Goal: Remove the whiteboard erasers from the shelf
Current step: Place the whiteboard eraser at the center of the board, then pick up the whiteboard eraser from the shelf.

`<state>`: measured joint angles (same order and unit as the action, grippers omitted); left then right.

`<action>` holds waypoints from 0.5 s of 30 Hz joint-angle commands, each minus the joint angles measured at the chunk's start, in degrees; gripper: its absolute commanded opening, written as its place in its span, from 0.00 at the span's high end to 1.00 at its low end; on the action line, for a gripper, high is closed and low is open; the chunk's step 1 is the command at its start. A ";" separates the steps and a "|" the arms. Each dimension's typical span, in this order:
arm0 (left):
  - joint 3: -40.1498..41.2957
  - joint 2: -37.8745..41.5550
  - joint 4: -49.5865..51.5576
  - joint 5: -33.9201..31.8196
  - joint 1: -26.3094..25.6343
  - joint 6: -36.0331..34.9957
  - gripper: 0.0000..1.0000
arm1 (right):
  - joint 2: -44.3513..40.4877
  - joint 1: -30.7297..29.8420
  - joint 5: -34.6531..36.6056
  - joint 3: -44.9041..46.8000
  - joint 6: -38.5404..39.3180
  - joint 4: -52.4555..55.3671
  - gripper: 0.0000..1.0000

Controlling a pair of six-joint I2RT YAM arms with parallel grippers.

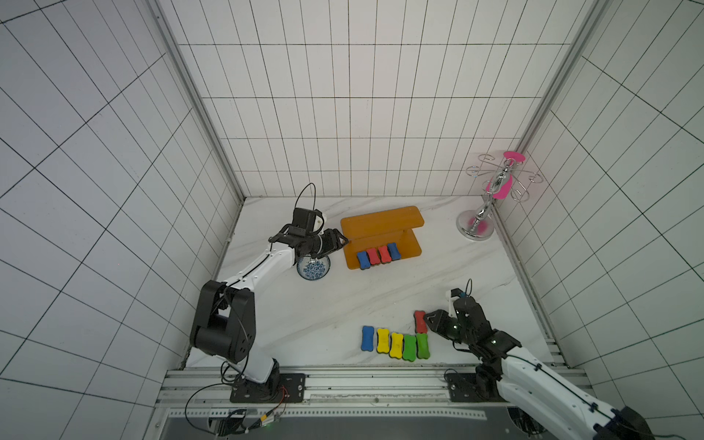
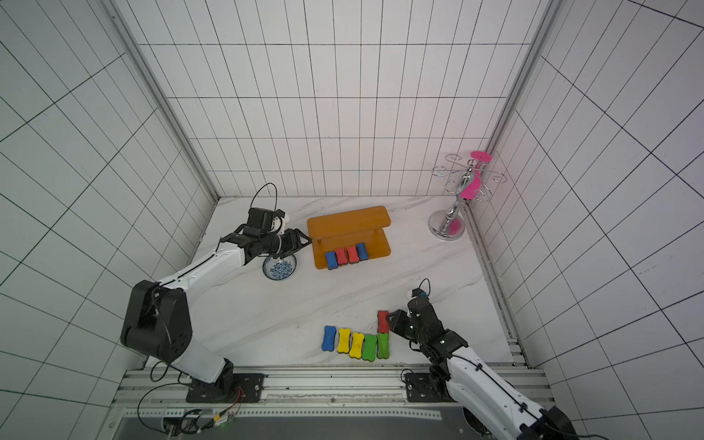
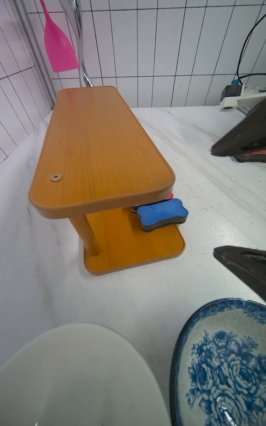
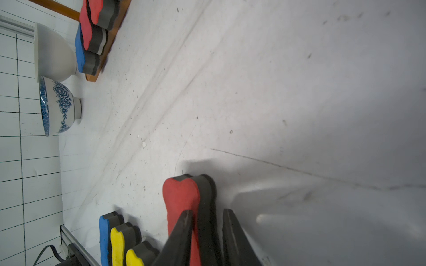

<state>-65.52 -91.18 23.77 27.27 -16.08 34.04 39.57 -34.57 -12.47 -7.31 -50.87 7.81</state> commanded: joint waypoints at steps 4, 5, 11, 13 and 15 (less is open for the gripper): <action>-1.93 0.38 -0.56 -1.51 0.50 -0.28 0.35 | 3.22 3.30 0.08 -5.81 5.29 2.85 0.70; -2.15 0.39 -0.38 -1.72 0.60 -0.09 0.35 | 4.67 4.56 -1.05 -6.81 6.19 1.69 0.70; -4.54 -1.00 -0.05 -2.81 1.29 1.03 0.31 | 18.84 9.90 -7.58 -14.08 10.85 -10.80 0.69; -5.53 -1.92 -0.01 -2.91 1.23 1.21 0.29 | 24.99 11.27 -9.72 -17.14 11.77 -15.78 0.69; -6.21 -2.91 -0.09 -2.87 1.16 1.51 0.28 | 30.92 12.48 -11.30 -19.91 12.29 -20.66 0.69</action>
<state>-69.93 -92.44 24.21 25.28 -15.03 35.20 65.36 -23.75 -19.81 -23.24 -41.54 -2.92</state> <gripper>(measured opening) 0.715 0.314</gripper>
